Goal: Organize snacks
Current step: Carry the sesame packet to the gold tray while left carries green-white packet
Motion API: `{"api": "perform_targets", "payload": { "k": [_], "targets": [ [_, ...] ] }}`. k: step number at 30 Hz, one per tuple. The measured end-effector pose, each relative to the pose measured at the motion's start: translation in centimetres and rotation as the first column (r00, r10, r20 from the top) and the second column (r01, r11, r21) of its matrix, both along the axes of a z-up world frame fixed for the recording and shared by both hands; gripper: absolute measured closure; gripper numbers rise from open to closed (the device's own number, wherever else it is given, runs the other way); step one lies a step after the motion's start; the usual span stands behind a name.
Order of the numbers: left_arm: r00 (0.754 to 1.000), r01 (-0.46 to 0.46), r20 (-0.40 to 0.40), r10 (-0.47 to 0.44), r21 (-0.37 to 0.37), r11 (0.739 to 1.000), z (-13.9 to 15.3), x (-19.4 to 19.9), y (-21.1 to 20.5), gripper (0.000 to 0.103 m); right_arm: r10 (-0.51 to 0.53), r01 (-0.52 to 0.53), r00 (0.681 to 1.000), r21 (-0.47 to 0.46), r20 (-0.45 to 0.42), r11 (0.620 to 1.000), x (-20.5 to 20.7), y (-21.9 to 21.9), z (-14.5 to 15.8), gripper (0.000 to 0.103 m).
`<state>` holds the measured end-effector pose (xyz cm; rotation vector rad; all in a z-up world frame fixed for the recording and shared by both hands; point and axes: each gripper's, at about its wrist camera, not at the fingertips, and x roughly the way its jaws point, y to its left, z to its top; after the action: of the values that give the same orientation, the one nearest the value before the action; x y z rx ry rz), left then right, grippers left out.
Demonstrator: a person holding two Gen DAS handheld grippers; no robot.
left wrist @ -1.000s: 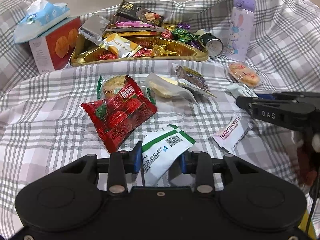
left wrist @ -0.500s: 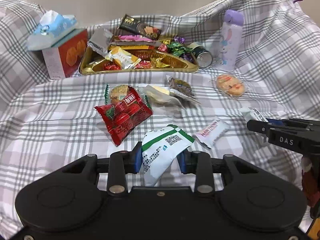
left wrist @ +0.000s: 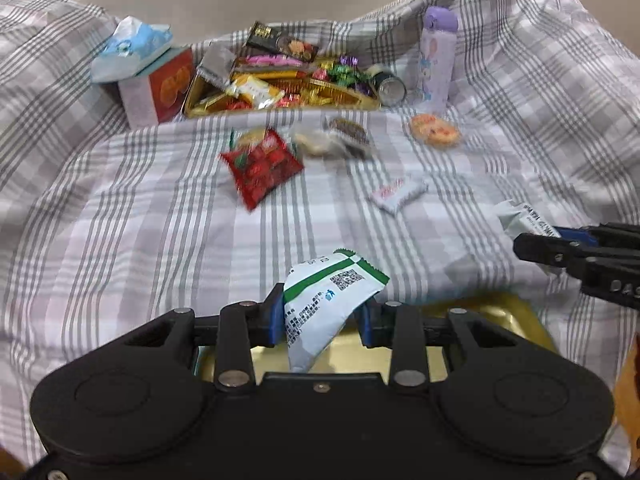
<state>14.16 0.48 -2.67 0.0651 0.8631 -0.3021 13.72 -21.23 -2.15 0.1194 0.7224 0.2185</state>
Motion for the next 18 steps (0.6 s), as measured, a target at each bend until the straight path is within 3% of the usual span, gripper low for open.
{"api": "perform_targets", "payload": {
  "k": [10,18],
  "targets": [
    [0.997,-0.002,-0.076,0.005,0.037,0.999,-1.3,-4.3,0.9,0.060,0.121,-0.120,0.987,0.011,-0.109,0.993,-5.4,1.7,-0.6,0.076],
    [0.998,0.009,-0.058,-0.005,0.072,0.997,-1.3,-4.9,0.5,0.059,0.259,-0.264,0.948,-0.003,-0.185,0.964,-8.8,2.9,-1.2,0.076]
  ]
}}
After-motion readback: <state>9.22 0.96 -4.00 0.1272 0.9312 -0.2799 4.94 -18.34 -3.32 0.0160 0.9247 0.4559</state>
